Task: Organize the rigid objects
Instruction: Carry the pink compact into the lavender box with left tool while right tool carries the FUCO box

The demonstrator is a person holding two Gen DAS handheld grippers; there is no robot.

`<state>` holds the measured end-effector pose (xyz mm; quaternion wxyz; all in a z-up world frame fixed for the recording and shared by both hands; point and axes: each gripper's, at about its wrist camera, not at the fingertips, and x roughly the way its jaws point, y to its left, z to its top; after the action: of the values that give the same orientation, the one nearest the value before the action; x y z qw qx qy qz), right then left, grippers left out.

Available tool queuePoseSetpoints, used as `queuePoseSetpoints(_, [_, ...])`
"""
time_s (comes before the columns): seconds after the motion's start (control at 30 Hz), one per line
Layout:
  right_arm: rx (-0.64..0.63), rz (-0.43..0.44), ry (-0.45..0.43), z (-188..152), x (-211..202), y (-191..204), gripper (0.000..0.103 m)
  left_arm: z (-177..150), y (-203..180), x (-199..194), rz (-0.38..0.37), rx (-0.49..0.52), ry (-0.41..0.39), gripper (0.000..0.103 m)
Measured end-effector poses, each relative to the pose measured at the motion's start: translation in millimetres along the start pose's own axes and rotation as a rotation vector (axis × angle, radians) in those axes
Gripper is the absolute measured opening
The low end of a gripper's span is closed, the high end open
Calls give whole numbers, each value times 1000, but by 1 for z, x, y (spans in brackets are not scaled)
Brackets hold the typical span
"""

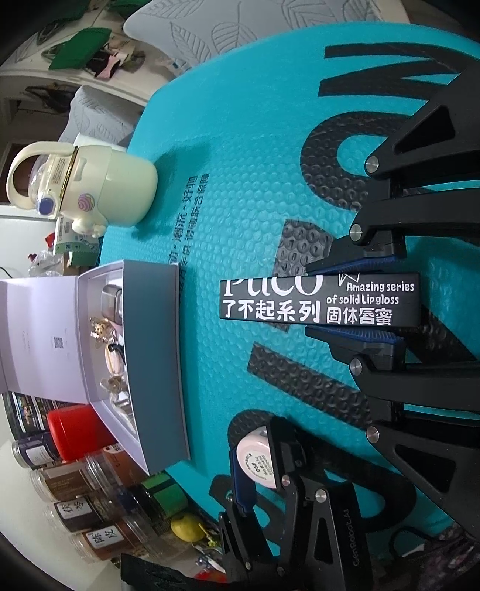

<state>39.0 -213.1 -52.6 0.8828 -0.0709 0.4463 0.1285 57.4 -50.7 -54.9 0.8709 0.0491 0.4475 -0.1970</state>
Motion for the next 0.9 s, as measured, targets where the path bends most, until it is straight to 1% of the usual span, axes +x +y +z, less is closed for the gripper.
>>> queuePoseSetpoints(0.43, [-19,65,-11,7,-17,15,25,11,6,-32,26,-7,-60,50])
queuePoseSetpoints(0.9, [-59,96,-109,36,-54,22,25,42,12,-69,47,-7,-159,50])
